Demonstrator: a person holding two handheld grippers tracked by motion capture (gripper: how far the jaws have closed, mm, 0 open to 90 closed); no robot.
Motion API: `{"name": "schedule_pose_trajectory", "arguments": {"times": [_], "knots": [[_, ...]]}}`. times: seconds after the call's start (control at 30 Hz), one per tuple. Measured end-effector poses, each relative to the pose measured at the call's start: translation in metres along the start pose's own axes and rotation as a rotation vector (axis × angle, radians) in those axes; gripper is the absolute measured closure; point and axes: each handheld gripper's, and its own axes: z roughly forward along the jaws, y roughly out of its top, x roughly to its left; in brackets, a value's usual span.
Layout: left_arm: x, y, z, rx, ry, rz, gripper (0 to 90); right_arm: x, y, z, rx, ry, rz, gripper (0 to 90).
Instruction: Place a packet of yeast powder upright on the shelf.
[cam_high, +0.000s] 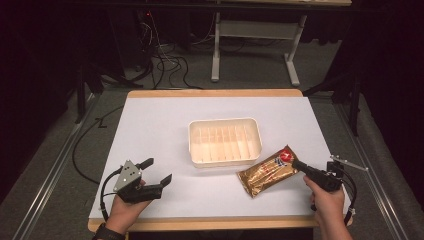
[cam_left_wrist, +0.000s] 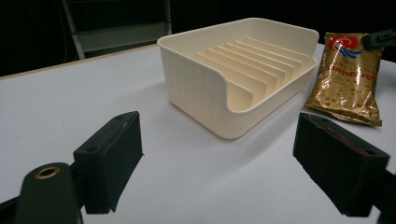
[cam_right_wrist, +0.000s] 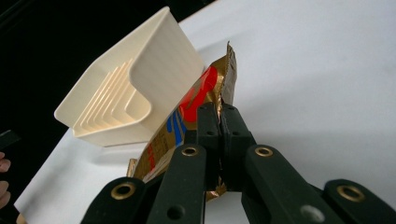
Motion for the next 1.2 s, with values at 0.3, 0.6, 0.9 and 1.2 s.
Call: {"name": "schedule_pose_trajectory", "arguments": {"times": [0.3, 0.6, 0.9, 1.2], "knots": [[-0.001, 0.000, 0.001, -0.002, -0.002, -0.008, 16.0, 0.016, 0.009, -0.016, -0.103, 0.009, -0.077, 89.4], [0.000, 0.000, 0.001, -0.004, -0.005, -0.010, 16.0, 0.030, 0.014, -0.025, -0.164, 0.015, -0.150, 89.4], [0.000, 0.000, 0.001, -0.004, -0.005, -0.010, 16.0, 0.040, 0.019, -0.032, -0.212, 0.012, -0.210, 89.6], [0.000, 0.000, 0.002, 0.002, -0.007, -0.003, 16.0, 0.050, 0.023, -0.036, -0.242, 0.003, -0.270, 89.6]]}}
